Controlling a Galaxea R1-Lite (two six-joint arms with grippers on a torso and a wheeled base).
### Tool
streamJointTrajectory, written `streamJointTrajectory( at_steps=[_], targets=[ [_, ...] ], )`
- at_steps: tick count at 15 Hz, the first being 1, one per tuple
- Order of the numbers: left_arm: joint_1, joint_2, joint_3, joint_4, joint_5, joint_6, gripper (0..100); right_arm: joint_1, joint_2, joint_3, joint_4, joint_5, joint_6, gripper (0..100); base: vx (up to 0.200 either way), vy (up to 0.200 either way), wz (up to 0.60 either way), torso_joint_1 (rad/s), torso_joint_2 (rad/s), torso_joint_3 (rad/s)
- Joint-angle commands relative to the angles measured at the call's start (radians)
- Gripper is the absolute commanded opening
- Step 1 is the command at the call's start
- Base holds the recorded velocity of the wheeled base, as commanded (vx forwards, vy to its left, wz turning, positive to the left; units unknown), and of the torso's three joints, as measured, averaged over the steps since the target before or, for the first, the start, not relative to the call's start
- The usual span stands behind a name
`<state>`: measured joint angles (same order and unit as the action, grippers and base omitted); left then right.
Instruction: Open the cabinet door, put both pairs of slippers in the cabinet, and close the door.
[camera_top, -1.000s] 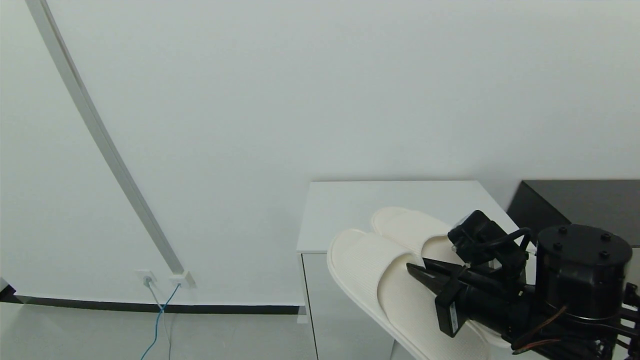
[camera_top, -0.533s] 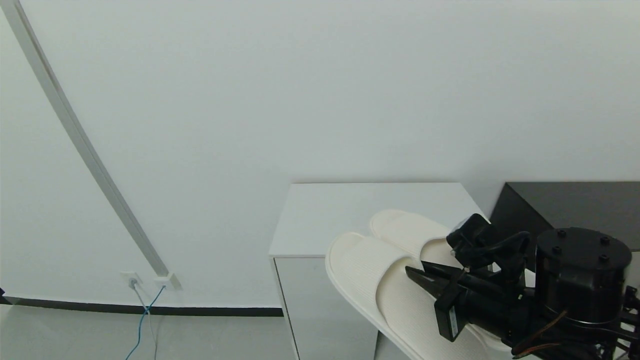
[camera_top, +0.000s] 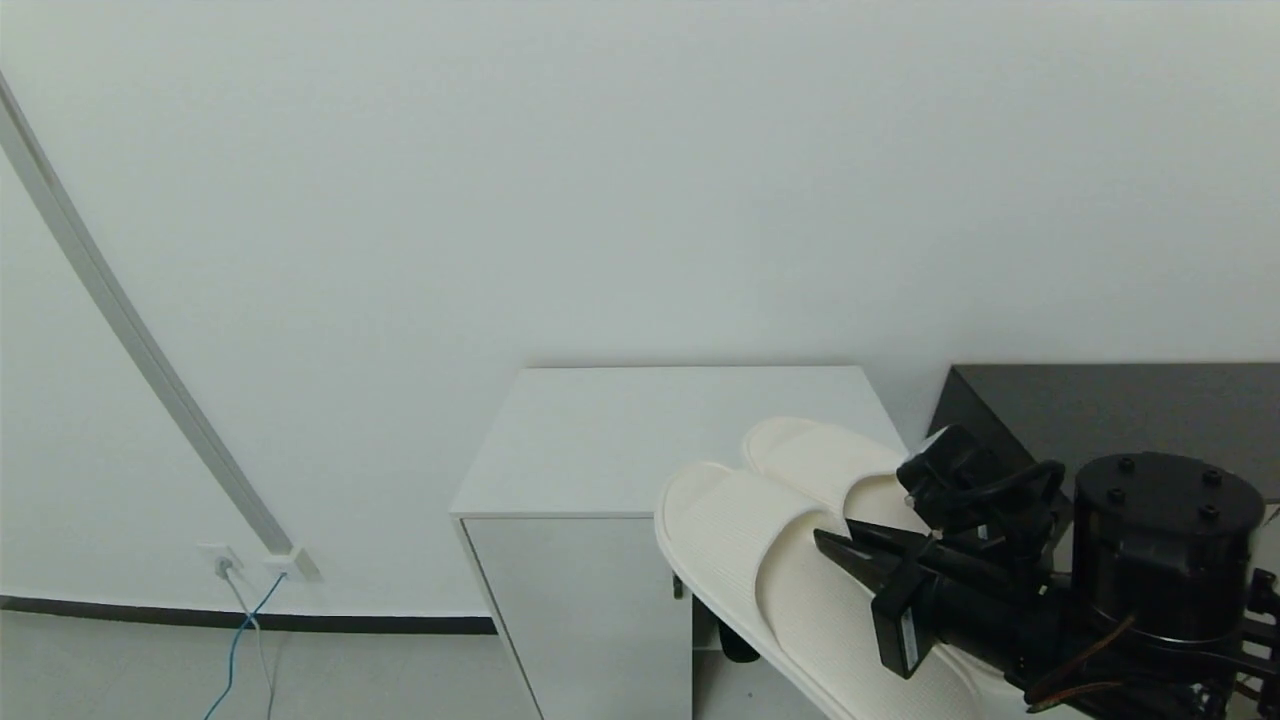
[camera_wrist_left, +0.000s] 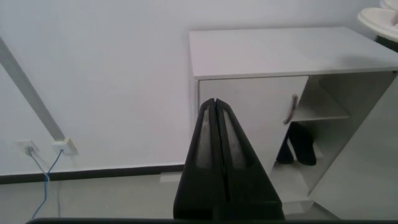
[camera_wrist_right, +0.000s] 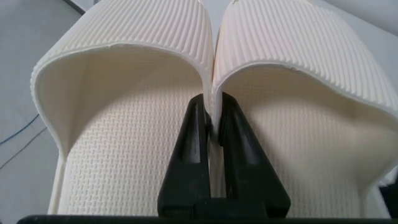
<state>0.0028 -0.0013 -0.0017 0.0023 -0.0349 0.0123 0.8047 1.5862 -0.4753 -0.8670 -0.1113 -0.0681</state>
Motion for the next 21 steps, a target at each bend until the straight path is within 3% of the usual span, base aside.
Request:
streamJointTrajectory(
  at_steps=[1, 21],
  targets=[
    [0.000, 0.001, 0.000, 0.001, 0.000, 0.000, 0, -0.001, 0.005, 0.001, 0.000, 0.001, -0.001, 0, 0.000, 0.000, 0.00, 0.000, 0.00, 0.000],
    [0.000, 0.001, 0.000, 0.001, 0.000, 0.000, 0, -0.001, 0.015, 0.029, -0.038, 0.013, 0.017, 0, 0.000, 0.000, 0.00, 0.000, 0.00, 0.000]
  ],
)
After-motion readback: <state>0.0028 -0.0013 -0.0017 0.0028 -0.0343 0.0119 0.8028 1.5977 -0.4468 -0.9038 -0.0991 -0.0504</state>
